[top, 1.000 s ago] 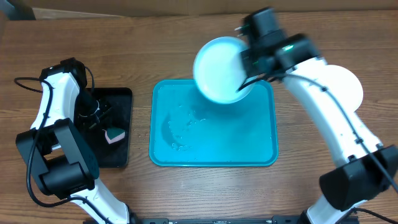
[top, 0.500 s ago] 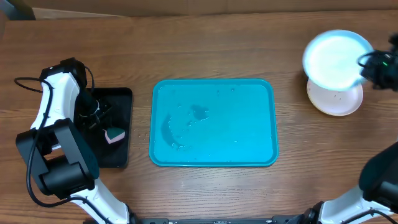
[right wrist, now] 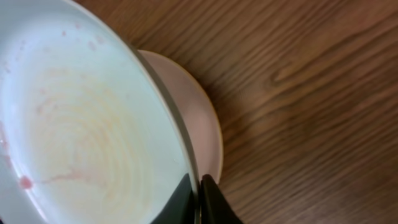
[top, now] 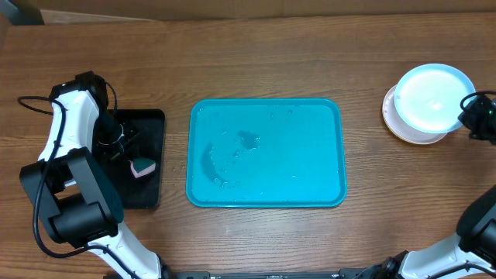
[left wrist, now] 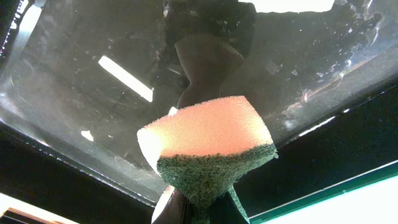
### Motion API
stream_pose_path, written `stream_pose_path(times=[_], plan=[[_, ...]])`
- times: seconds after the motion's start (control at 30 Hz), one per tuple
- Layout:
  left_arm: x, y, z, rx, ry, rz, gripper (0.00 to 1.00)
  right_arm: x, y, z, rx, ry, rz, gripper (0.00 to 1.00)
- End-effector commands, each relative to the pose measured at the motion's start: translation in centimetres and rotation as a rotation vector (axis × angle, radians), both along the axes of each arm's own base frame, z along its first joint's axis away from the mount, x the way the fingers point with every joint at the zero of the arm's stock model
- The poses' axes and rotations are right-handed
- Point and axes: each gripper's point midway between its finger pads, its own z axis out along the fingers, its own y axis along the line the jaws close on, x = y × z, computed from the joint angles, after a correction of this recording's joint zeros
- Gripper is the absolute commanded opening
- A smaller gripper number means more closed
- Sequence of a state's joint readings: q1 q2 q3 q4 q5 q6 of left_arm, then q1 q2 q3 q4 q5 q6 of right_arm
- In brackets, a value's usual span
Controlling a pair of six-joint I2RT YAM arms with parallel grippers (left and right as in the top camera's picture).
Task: Clean dirty plates on tray and stack at the side
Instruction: 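Lower the light blue plate onto the white plate stack and release, then withdraw the right gripper and drop the sponge onto the black tray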
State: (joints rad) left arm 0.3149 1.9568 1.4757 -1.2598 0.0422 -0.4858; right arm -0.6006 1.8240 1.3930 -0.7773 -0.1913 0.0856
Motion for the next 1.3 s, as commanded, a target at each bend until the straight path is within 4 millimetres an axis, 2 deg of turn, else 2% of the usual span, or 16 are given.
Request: stream_pose_path(times=[0.0,0.07,0.13,0.17,0.2,0.23,0.27,0.37,0.47,0.6,0.9,0.97,1.03,1.07,1.2,1.27], plan=[[0.1,-0.2,0.6,-0.007,-0.024,-0.022,0.04,1.0,1.2,1.3,-0.001,-0.046,0.035,0.19],[0.1,-0.2,0.6,-0.007,-0.024,-0.022,0.04,1.2,1.4,1.4,-0.007,-0.048,0.041,0.06],[0.1,-0.2,0.6,-0.007,-0.024,-0.022,0.04,1.2,1.4,1.3,-0.014,-0.043,0.042,0.07],[0.1,-0.2,0.6,-0.007,-0.024,-0.022,0.04,1.2,1.5,1.3,-0.014,-0.043,0.043,0.15],[0.1,-0.2,0.6,-0.007,-0.024,-0.022,0.04,1.2,1.5,1.3,-0.012,-0.042,0.044,0.3],[0.1,-0.2,0.6,-0.007,-0.024,-0.022,0.04,1.3,1.7,1.3,-0.009,-0.042,0.048,0.54],[0.1,-0.2,0.6,-0.006,-0.024,-0.022,0.04,1.4,2.0,1.4,0.0,-0.048,0.057,1.0],[0.2,-0.1,0.6,-0.005,-0.029,-0.022,0.04,2.2,3.7,1.7,0.06,-0.087,0.104,1.0],[0.4,-0.1,0.6,-0.003,-0.035,-0.022,0.04,3.7,7.0,2.7,0.171,-0.167,0.197,1.0],[0.4,0.0,0.1,0.003,-0.039,-0.022,0.04,5.5,12.4,4.1,0.281,-0.248,0.343,1.0],[1.9,0.5,-2.9,0.035,-0.134,-0.018,0.08,6.5,24.5,4.0,0.289,-0.21,0.621,1.0],[2.0,0.5,-2.9,0.037,-0.137,-0.018,0.3,6.4,27.1,4.0,0.284,-0.2,0.679,1.0],[2.0,0.6,-2.7,0.035,-0.134,-0.016,0.75,6.1,29.5,3.9,0.279,-0.192,0.734,1.0],[2.0,0.7,-2.4,0.034,-0.132,-0.013,0.9,5.9,30.7,3.9,0.279,-0.19,0.76,1.0],[2.2,1.6,-0.3,0.036,-0.127,-0.005,0.93,4.9,34.9,4.0,0.288,-0.184,0.859,1.0],[2.7,2.2,1.8,0.033,-0.143,-0.003,0.94,4.3,36.5,4.1,0.293,-0.181,0.896,1.0]])
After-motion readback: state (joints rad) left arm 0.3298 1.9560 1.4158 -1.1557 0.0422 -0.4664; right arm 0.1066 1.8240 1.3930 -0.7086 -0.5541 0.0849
